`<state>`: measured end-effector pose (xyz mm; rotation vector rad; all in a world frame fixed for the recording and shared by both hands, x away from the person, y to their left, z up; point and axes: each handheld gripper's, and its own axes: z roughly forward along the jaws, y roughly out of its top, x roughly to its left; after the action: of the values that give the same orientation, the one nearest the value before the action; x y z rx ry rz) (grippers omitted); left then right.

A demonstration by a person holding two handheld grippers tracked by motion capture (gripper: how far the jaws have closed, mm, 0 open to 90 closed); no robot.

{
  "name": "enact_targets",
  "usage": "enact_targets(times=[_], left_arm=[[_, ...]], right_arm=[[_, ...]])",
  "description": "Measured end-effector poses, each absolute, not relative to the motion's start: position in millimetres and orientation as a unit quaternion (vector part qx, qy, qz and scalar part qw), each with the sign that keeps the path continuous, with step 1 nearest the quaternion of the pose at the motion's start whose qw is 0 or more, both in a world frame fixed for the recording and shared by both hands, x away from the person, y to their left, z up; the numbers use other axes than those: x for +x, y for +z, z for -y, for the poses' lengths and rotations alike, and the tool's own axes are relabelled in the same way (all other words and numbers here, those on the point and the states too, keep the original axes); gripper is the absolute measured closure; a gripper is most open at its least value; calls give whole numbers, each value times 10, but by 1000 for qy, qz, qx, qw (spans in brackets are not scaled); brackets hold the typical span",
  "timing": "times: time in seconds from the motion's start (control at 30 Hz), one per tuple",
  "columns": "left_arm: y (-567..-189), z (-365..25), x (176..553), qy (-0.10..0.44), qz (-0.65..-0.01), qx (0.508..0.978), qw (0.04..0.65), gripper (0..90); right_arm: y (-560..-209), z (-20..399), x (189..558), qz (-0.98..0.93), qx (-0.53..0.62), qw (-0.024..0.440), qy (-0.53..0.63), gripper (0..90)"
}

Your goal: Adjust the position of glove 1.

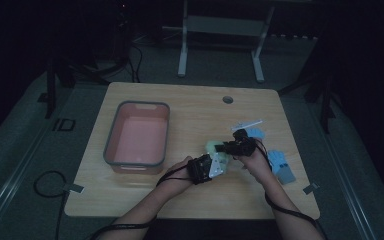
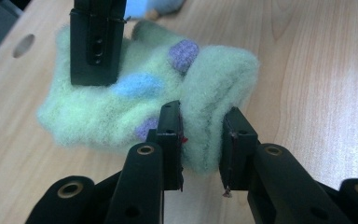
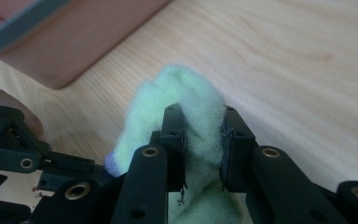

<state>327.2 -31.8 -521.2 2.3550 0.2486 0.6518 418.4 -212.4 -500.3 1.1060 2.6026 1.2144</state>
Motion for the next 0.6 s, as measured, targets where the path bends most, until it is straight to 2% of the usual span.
enact_targets(times=[0.37, 0.6], left_arm=[[-4848, 97, 3304, 251, -102, 897, 349, 739], [-4702, -41, 3301, 255, -102, 899, 340, 740]], right_arm=[[-4619, 1967, 4187, -840, 346, 45, 415, 749], [-4491, 1805, 4202, -845, 334, 48, 415, 749]])
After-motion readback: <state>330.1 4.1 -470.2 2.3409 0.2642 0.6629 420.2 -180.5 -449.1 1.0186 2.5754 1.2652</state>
